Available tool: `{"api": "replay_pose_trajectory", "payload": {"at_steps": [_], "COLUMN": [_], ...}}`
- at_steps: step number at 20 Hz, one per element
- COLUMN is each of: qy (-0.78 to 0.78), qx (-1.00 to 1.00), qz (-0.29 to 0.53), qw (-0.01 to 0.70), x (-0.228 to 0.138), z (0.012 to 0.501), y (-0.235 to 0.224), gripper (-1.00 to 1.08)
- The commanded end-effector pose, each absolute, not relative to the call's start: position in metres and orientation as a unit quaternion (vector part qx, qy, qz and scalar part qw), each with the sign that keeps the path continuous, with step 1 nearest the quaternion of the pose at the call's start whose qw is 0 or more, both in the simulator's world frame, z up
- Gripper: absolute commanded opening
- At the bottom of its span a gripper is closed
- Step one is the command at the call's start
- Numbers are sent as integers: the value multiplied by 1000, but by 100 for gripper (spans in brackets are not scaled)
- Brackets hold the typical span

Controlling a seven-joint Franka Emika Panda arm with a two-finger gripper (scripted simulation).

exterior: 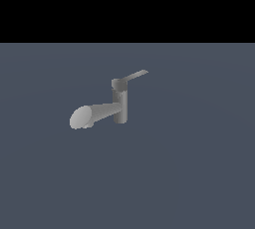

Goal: Turn on the faucet by rotating a designated handle.

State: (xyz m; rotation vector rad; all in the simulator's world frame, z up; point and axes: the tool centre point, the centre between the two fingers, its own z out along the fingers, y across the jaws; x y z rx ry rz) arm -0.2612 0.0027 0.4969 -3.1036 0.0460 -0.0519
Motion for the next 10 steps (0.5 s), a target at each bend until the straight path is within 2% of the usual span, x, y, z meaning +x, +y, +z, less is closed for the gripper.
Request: {"api": "replay_pose_trajectory", "payload": {"at_steps": [1,10], "qy": [15,39], "qx": [-1000,-999], "qz": [-17,-16], "qw": [19,18], "x": [-261,-253], "z": [497,488], "y": [3,9], "gripper": [-100,-100]}}
